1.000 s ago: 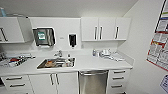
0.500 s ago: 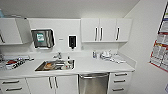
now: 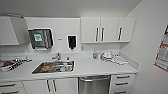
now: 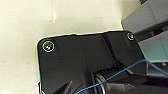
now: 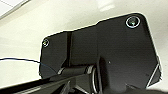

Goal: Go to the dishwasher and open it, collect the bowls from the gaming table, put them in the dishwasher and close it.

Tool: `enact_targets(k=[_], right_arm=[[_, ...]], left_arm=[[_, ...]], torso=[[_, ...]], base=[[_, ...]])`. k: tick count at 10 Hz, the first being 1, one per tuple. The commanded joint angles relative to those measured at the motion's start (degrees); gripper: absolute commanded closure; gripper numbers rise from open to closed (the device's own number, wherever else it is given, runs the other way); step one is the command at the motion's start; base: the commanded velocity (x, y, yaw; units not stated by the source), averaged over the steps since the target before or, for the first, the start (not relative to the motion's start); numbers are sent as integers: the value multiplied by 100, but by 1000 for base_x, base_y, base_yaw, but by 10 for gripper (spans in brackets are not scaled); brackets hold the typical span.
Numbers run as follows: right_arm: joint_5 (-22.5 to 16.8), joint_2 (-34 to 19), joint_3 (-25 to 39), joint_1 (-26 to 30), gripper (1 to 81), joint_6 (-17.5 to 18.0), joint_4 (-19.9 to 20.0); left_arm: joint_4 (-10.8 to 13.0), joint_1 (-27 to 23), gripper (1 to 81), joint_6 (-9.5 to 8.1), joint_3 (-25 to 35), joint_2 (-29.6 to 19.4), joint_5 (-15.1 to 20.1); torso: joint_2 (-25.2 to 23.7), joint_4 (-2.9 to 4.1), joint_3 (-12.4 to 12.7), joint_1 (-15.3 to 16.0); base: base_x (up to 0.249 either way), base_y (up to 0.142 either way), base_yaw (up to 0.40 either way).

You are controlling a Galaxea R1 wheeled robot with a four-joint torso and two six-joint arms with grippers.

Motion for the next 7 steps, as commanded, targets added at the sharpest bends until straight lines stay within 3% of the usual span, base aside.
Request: enact_targets(k=[1,7], right_arm=[[-284,-41,40,335,10,-25,-45],[-284,-32,23,335,10,-16,-45]], left_arm=[[-8,-360,10,18,51,-80,278],[-8,-360,10,18,51,-80,278]], torso=[[0,0,0,1],[0,0,0,1]], base=[[134,0,0],[134,76,0]])
